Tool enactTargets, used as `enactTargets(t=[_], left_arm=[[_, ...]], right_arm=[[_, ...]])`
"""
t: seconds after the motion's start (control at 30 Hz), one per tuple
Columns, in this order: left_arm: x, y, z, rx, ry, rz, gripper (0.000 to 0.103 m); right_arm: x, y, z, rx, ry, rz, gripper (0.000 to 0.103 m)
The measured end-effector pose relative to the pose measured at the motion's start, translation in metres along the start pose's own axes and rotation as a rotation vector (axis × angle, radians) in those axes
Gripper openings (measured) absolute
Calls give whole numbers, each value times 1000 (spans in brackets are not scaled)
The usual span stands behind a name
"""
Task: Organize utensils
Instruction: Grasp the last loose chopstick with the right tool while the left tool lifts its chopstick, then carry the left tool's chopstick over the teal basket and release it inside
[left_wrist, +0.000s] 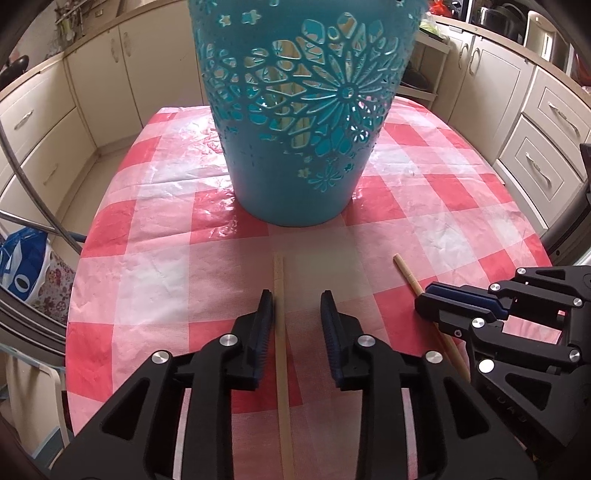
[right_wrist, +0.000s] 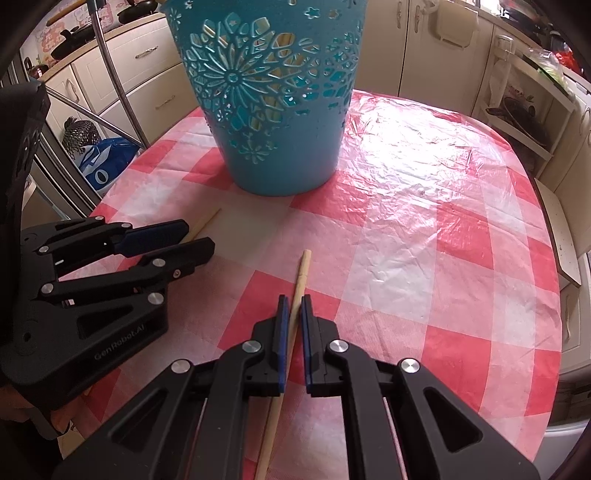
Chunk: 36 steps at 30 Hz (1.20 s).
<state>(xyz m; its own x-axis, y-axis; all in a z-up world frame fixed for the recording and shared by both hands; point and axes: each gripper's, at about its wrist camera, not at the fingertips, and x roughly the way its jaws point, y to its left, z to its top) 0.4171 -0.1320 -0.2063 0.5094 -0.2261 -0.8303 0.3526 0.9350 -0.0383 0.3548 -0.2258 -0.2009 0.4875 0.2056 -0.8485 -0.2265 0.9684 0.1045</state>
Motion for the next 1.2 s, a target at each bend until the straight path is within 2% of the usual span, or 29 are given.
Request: enactTargets(t=[0.07, 0.2, 0.23, 0.27, 0.3, 0.33, 0.5, 0.67, 0.8, 0.9, 1.03, 1.2], left_arm=[[0, -4, 0, 11, -3, 3, 32], [1, -7, -1, 28, -14, 14, 33], [1, -7, -1, 30, -17, 12, 31], [1, -6, -1, 29, -19, 8, 18], [1, -5, 0, 28, -18, 0, 11], [2, -2, 1, 16, -11, -20, 5], [-5, 16, 5, -68, 20, -152, 5], [-39, 22, 13, -51, -19, -266, 5], [-89, 29, 25, -23, -139, -342, 5], [-127, 36, 44, -43, -267, -375, 5], [-165, 40, 84, -63, -433, -357, 5], [-181, 37, 143, -110, -606, -326, 5]], right_arm=[[0, 1, 0, -4, -1, -3, 8], [0, 4, -1, -14, -7, -13, 8], [0, 4, -1, -17, -7, -15, 8], [0, 4, -1, -22, -8, -17, 7], [0, 5, -2, -27, -9, -20, 7], [0, 5, -1, -28, -9, -19, 7], [-1, -4, -1, 25, 2, 25, 6], [-2, -9, -2, 42, 7, 32, 6], [-3, -7, -3, 38, 10, 25, 6], [-2, -7, -2, 39, 11, 20, 6], [-2, -4, -2, 38, 11, 15, 6], [-2, -4, -2, 36, 10, 14, 6]])
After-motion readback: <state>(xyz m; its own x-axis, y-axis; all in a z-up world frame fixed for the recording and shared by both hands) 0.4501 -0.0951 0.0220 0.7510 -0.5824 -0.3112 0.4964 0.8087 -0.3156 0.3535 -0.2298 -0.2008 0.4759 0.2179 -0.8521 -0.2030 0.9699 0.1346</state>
